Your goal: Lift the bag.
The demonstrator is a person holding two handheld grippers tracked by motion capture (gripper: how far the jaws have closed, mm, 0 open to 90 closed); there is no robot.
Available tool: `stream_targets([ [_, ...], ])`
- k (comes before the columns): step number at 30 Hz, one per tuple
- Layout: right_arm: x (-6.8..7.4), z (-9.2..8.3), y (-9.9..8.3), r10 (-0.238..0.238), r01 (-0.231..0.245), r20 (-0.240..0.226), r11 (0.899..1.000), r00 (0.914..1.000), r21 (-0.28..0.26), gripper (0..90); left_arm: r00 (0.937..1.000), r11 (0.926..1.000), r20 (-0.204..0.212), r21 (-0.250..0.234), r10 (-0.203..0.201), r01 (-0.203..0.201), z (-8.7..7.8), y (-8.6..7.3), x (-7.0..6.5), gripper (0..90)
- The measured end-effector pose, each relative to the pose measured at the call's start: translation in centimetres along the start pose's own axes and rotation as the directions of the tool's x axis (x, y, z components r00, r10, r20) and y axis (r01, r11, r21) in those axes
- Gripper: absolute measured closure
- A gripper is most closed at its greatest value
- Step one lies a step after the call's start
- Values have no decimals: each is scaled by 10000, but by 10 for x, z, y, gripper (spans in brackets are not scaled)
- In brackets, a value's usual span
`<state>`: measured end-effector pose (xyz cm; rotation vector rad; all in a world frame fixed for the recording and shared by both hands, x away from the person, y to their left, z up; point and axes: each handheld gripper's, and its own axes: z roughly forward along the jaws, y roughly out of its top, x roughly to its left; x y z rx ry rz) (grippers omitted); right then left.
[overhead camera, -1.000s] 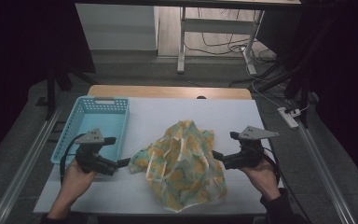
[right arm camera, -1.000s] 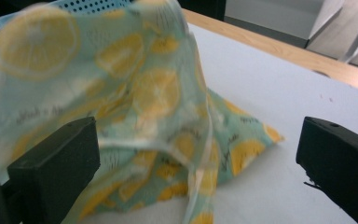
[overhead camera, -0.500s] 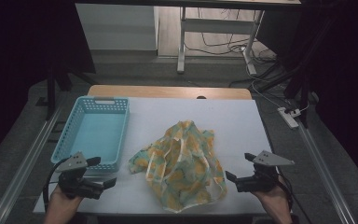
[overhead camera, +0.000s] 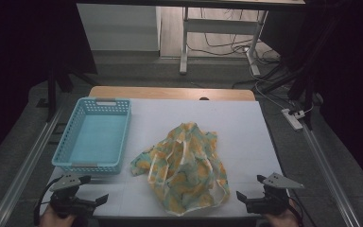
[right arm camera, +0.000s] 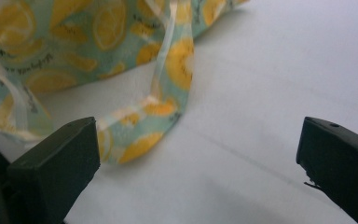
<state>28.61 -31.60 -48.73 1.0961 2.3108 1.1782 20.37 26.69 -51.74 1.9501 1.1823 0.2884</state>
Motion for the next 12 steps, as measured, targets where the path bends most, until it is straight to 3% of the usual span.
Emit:
stream_targets([
  [3, 1, 1, -6, -16, 14, 59, 9992, 10000, 388, 0, 9996, 9999, -216, 8, -160, 161, -3, -4, 2, 0],
  [7, 1, 2, -12, -8, -6, 155, 9959, 9999, 906, 0, 9980, 9985, -581, 478, -248, 276, -2, -5, 2, 0],
  [12, -2, 1, -13, 214, -231, 200, 9955, 9996, 922, 0, 9976, 9973, -596, 622, -353, 390, -1, -4, 4, 0],
])
